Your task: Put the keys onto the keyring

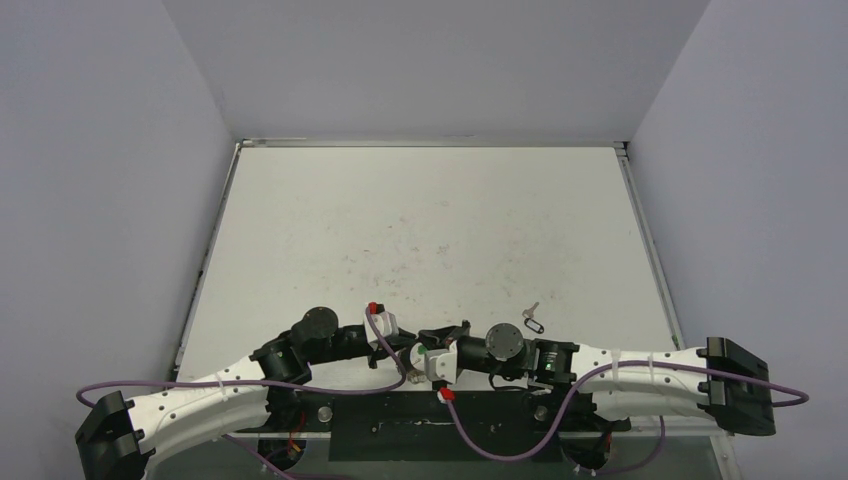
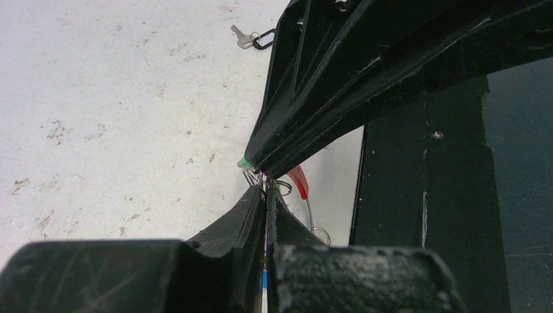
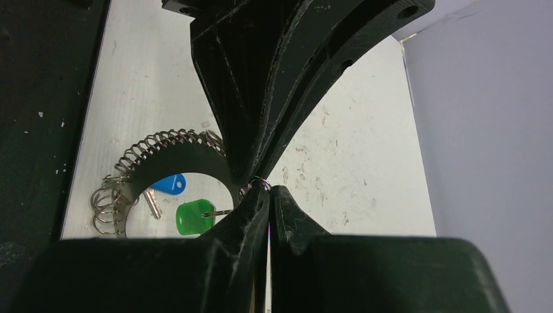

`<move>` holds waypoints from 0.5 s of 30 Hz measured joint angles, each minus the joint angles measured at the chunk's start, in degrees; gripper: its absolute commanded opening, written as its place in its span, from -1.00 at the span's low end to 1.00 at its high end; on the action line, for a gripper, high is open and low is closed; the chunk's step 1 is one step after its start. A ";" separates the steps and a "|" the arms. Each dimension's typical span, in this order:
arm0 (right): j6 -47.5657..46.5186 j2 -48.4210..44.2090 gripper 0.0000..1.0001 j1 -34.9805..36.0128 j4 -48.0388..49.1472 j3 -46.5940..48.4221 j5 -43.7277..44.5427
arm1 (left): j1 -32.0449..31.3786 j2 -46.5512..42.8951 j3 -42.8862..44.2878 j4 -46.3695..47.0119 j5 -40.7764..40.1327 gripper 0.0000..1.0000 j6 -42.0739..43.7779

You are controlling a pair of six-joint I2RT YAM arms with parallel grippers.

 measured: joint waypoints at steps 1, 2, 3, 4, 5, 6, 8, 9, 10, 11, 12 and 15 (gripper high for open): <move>0.00 0.07 -1.00 0.00 0.15 0.00 0.15 | 0.00 0.00 0.00 0.00 0.00 -1.00 0.00; 0.02 0.09 -1.00 0.00 0.31 0.00 0.24 | 0.00 0.00 0.00 0.00 0.00 -1.00 0.02; 0.04 0.09 -1.00 0.00 0.50 0.00 0.55 | 0.02 0.00 0.00 0.00 0.00 -1.00 0.00; 0.09 0.09 -1.00 0.00 0.74 0.00 0.72 | 0.02 0.00 0.00 0.00 -0.02 -1.00 0.00; 0.15 0.09 -1.00 0.04 1.01 0.00 1.01 | 0.02 0.00 0.00 0.00 0.00 -1.00 0.00; 0.17 0.04 -1.00 0.04 1.25 0.00 1.20 | 0.02 0.00 0.00 0.00 0.00 -1.00 0.00; 0.22 -0.15 -1.00 0.04 1.55 0.00 1.70 | 0.02 0.00 0.00 0.00 0.00 -1.00 0.00; 0.24 -0.24 -1.00 0.04 1.64 0.00 1.95 | 0.02 0.00 0.00 0.00 0.00 -1.00 0.00; 0.26 -0.31 -1.00 0.04 1.73 0.00 2.21 | 0.02 0.00 0.00 0.00 0.00 -1.00 0.00; 0.33 -0.33 -1.00 0.04 1.75 0.00 2.49 | 0.00 0.00 0.00 0.00 0.00 -1.00 0.00; 0.39 -0.33 -1.00 0.04 1.73 0.00 2.69 | 0.00 0.00 0.00 0.00 0.00 -1.00 0.00; 0.44 -0.33 -1.00 0.04 1.73 0.00 2.95 | 0.00 0.00 0.00 0.00 0.00 -1.00 0.00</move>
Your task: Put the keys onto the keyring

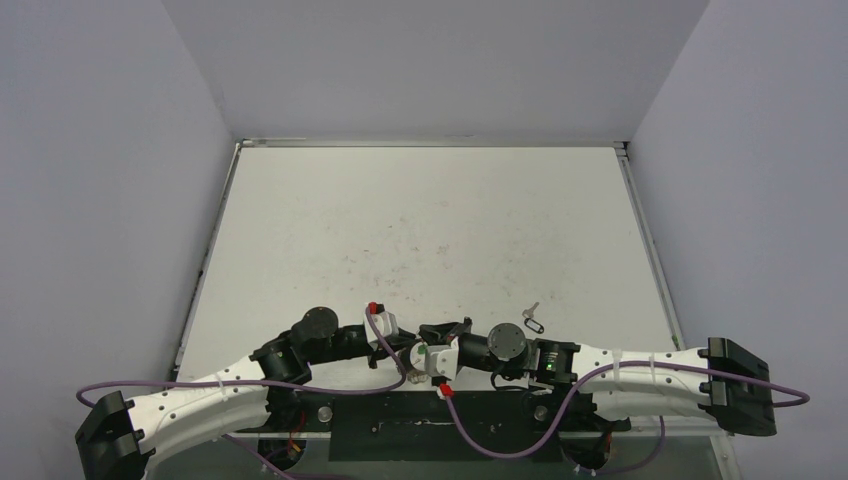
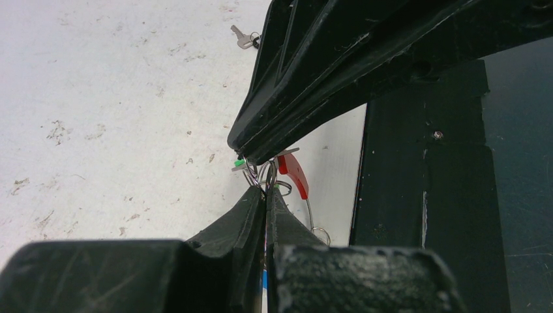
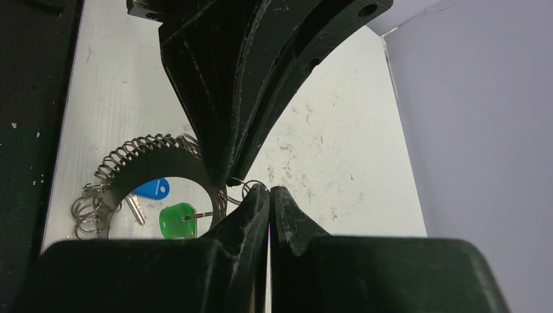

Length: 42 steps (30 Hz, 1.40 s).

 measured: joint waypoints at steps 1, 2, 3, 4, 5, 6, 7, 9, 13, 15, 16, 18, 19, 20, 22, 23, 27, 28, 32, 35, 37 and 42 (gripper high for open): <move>-0.02 0.00 -1.00 0.00 0.00 0.00 0.02 | 0.02 0.00 0.00 0.00 0.00 -1.00 0.00; -0.02 0.00 -1.00 0.00 0.00 0.00 0.00 | 0.00 0.00 0.00 0.00 0.00 -1.00 0.00; -0.02 0.00 -1.00 0.00 0.00 0.00 0.00 | 0.00 0.00 0.00 0.00 0.00 -1.00 0.00; -0.02 0.00 -1.00 0.00 -0.02 0.00 0.00 | 0.02 0.00 0.00 0.00 0.00 -1.00 0.00; -0.02 0.00 -1.00 0.00 -0.02 0.00 0.00 | 0.00 0.00 0.00 0.00 0.00 -1.00 0.00; -0.02 0.00 -1.00 0.00 -0.02 0.00 0.00 | 0.00 0.00 0.00 -0.02 0.00 -1.00 0.00; -0.02 0.00 -1.00 0.00 -0.02 0.00 0.00 | 0.00 0.00 0.00 0.00 0.00 -1.00 0.00; -0.04 0.00 -1.00 0.00 -0.02 -0.02 0.00 | 0.00 0.00 0.00 -0.02 0.00 -1.00 0.00; -0.15 0.00 -1.00 0.00 -0.02 -0.26 0.07 | 0.02 0.00 0.00 0.00 0.00 -1.00 0.00; -0.26 0.00 -1.00 0.02 -0.04 -0.50 0.20 | 0.02 0.00 0.00 0.00 0.00 -1.00 0.00; -0.28 0.00 -1.00 0.02 -0.07 -0.57 0.22 | 0.02 0.00 0.00 0.00 0.00 -1.00 0.00; -0.42 0.04 -1.00 0.07 -0.07 -0.59 0.28 | 0.02 0.00 0.00 -0.02 0.00 -1.00 0.00; -0.46 0.04 -1.00 0.07 -0.07 -0.59 0.39 | 0.02 0.00 0.00 -0.02 0.00 -1.00 0.00; -0.46 0.09 -1.00 0.09 -0.07 -0.59 0.61 | 0.02 0.00 0.00 -0.02 0.00 -1.00 0.00; -0.48 0.20 -1.00 0.24 -0.09 -0.59 1.11 | 0.02 0.00 0.00 -0.02 0.00 -1.00 0.00; -0.48 0.20 -1.00 0.28 -0.07 -0.59 1.27 | 0.00 0.00 0.00 -0.02 0.00 -1.00 0.00; -0.55 0.28 -1.00 0.33 -0.04 -0.59 2.80 | 0.02 0.00 0.00 -0.02 0.00 -1.00 0.00; -0.61 0.37 -1.00 0.33 -0.02 -0.59 3.04 | 0.02 0.00 0.00 -0.02 0.00 -1.00 0.00; -0.87 0.90 -1.00 0.66 0.42 -1.27 4.28 | 0.02 0.00 0.00 -0.02 0.00 -1.00 0.00; -1.14 1.57 -1.00 0.90 0.46 -1.73 4.72 | 0.02 0.00 0.00 -0.02 0.00 -1.00 -0.02; -1.36 1.97 -1.00 1.07 0.83 -1.86 4.98 | 0.00 0.00 0.00 -0.04 0.00 -1.00 -0.04; -1.36 2.03 -1.00 1.07 1.42 -1.99 5.33 | 0.02 0.00 0.00 -0.02 0.00 -1.00 -0.07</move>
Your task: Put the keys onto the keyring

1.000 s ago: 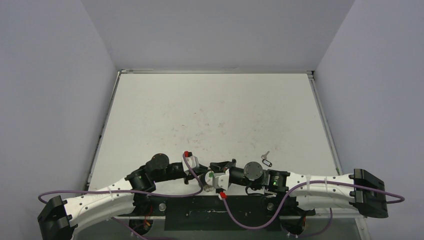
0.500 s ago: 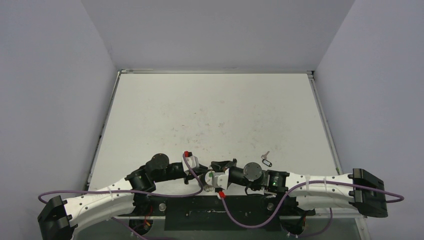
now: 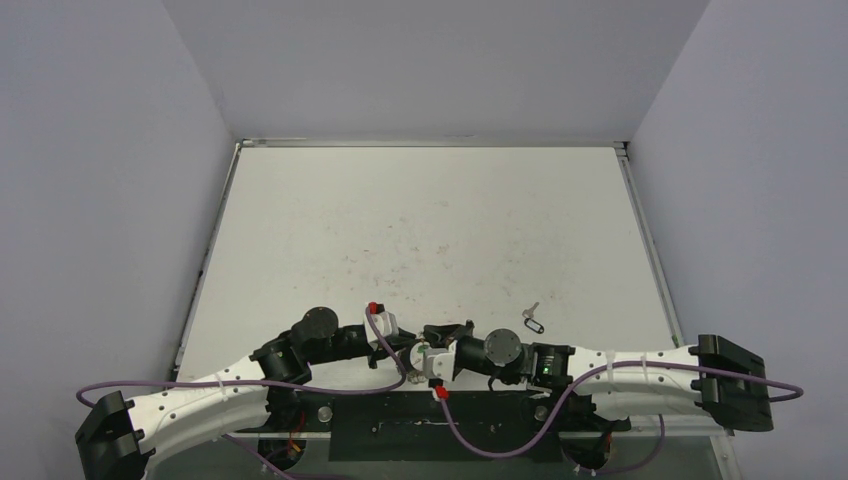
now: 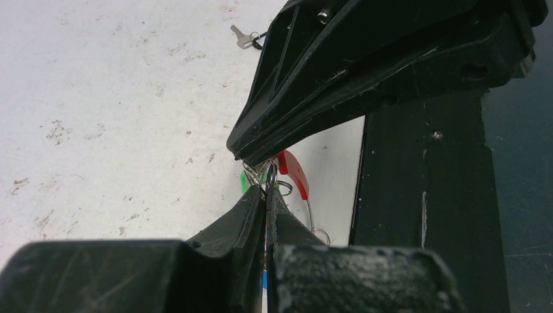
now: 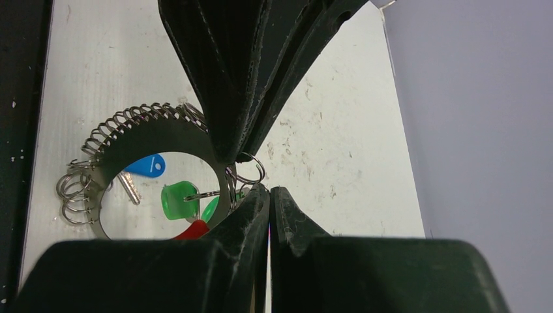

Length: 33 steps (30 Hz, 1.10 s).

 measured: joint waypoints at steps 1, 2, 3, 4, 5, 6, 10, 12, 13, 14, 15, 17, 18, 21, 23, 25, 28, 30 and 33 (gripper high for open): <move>0.02 -0.07 -1.00 0.00 0.09 -0.09 0.00 | -0.02 0.00 0.00 0.00 0.00 -1.00 0.00; 0.04 -0.24 -1.00 0.00 0.24 -0.26 0.00 | -0.02 0.00 0.00 0.00 0.00 -1.00 0.00; 0.02 -0.57 -1.00 0.00 0.24 -0.46 -0.02 | -0.02 0.00 0.00 0.02 0.00 -1.00 -0.02; 0.04 -0.96 -1.00 0.00 0.24 -0.63 -0.02 | -0.02 0.00 0.00 0.02 0.00 -1.00 -0.02; 0.04 -1.42 -0.92 0.00 0.24 -0.76 -0.04 | -0.02 0.00 0.00 0.02 0.00 -1.00 -0.02; 0.07 -1.86 -0.78 0.00 0.24 -0.90 -0.04 | -0.02 0.00 0.00 0.04 0.00 -1.00 -0.02; 0.66 -2.69 -0.10 0.00 0.28 -1.18 -0.02 | -0.02 0.11 0.00 0.13 0.02 -1.00 -0.09; 0.76 -2.97 0.09 0.00 0.46 -1.46 0.31 | -0.02 0.28 0.00 0.04 0.09 -1.00 -0.17; 0.83 -3.15 0.18 0.00 0.68 -1.62 0.39 | -0.02 0.37 0.00 -0.04 0.13 -1.00 -0.17; 0.87 -3.50 0.23 -0.02 0.98 -1.90 0.74 | -0.02 0.44 0.00 -0.09 0.20 -1.00 -0.20; 0.87 -3.91 0.25 -0.04 1.33 -2.21 0.96 | -0.02 0.46 0.00 -0.17 0.31 -1.00 -0.22; 0.92 -4.90 0.26 -0.09 1.64 -2.67 1.22 | -0.02 0.44 0.00 -0.26 0.33 -1.00 -0.22; 0.94 -5.42 0.26 -0.22 1.70 -2.86 1.22 | -0.02 0.42 0.00 -0.22 0.33 -1.00 -0.20; 1.18 -6.95 0.18 -1.75 1.64 -3.26 -0.48 | -0.02 0.11 0.00 -0.26 0.28 -1.00 -0.20; 1.79 -7.96 0.12 -4.02 1.60 -3.26 -3.26 | -0.02 -0.31 0.00 -0.39 0.28 -1.00 -0.20; 2.71 -8.74 0.02 -6.97 1.60 -3.26 -7.04 | -0.02 -0.76 0.00 -0.44 0.31 -1.00 -0.17; 3.93 -8.90 -0.14 -11.08 1.22 -3.19 -13.53 | -0.02 -1.22 0.00 -0.44 0.35 -1.00 -0.17; 4.70 -8.22 -0.17 -13.55 0.35 -2.58 -18.56 | -0.02 -1.31 0.00 -0.46 0.46 -1.00 -0.17; 5.64 -6.05 -0.20 -16.04 -0.33 -1.03 -25.31 | -0.02 -1.31 0.00 -0.48 0.52 -1.00 -0.17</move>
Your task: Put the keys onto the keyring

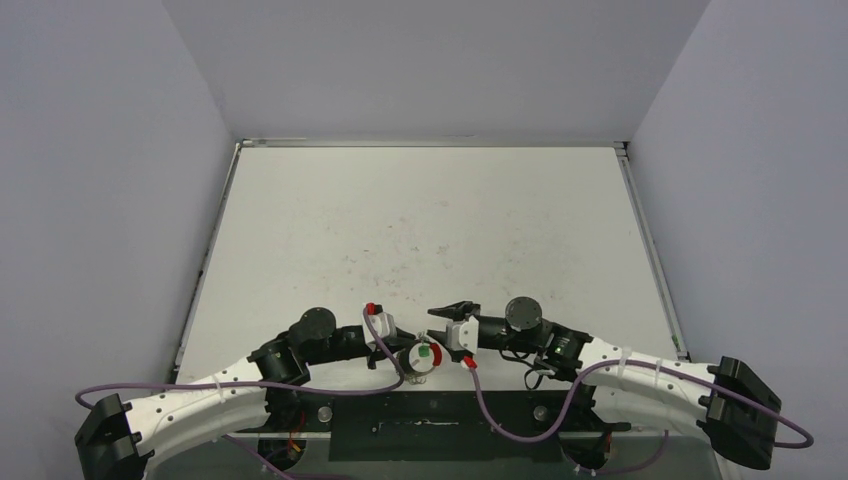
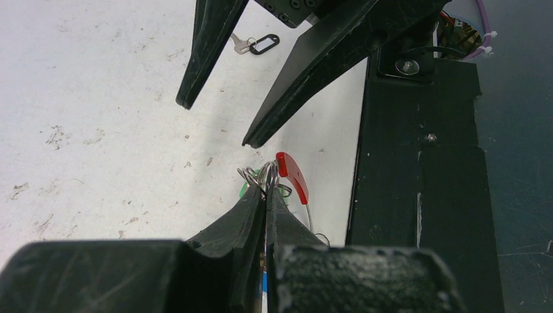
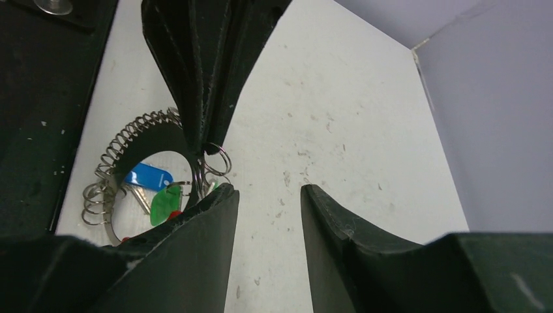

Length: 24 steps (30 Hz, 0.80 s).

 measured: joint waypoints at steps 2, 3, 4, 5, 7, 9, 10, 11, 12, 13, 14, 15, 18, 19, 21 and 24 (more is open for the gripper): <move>0.50 1.68 -0.22 -1.31 -0.28 1.27 -4.42 | 0.00 0.00 0.00 0.00 0.15 -1.00 0.00; 0.90 2.51 -0.25 -1.79 -0.33 1.86 -6.34 | 0.00 0.00 0.00 0.00 0.20 -1.00 0.00; 1.20 3.32 -0.27 -2.16 -0.42 2.43 -8.17 | 0.00 0.00 0.00 0.00 0.24 -1.00 0.00; 1.44 4.04 -0.30 -2.47 -0.55 2.95 -9.75 | 0.00 0.00 0.00 0.00 0.33 -1.00 0.00; 1.68 5.29 -0.40 -2.82 -0.87 3.93 -12.35 | 0.00 0.00 0.00 -0.02 0.52 -1.00 0.00; 1.81 6.86 -0.41 -3.08 -1.55 5.16 -14.88 | 0.00 0.00 0.00 0.00 0.70 -1.00 0.00; 1.86 7.54 -0.41 -3.17 -1.90 5.70 -15.91 | 0.00 0.00 0.00 0.00 0.79 -1.00 0.00; 1.88 8.11 -0.41 -3.28 -2.38 6.19 -16.81 | 0.00 0.00 0.00 -0.02 0.83 -1.00 0.00; 1.84 8.55 -0.41 -3.45 -2.84 6.56 -17.64 | 0.00 0.00 0.00 -0.02 0.87 -1.00 0.00; 1.79 8.87 -0.41 -3.65 -3.41 6.93 -18.43 | 0.00 0.00 0.00 -0.02 0.94 -1.00 0.00; 1.77 9.18 -0.41 -3.93 -3.87 7.26 -19.10 | 0.00 0.00 0.00 0.00 1.01 -1.00 0.00; 1.70 9.40 -0.41 -4.22 -4.50 7.52 -19.71 | 0.00 0.00 0.00 -0.02 1.03 -1.00 0.00; 1.31 10.14 -0.46 -5.16 -6.38 8.33 -21.51 | 0.00 0.00 0.00 -0.02 1.07 -1.00 0.00; 1.20 10.40 -0.48 -5.49 -7.10 8.63 -22.03 | 0.00 0.00 0.00 -0.07 1.07 -1.00 0.00; 1.01 10.93 -0.49 -5.95 -8.24 9.31 -23.04 | 0.00 0.00 0.00 -0.35 1.07 -1.00 0.00; 0.44 11.54 -0.49 -6.49 -10.19 10.47 -24.39 | 0.00 0.00 0.00 -0.44 1.11 -1.00 0.00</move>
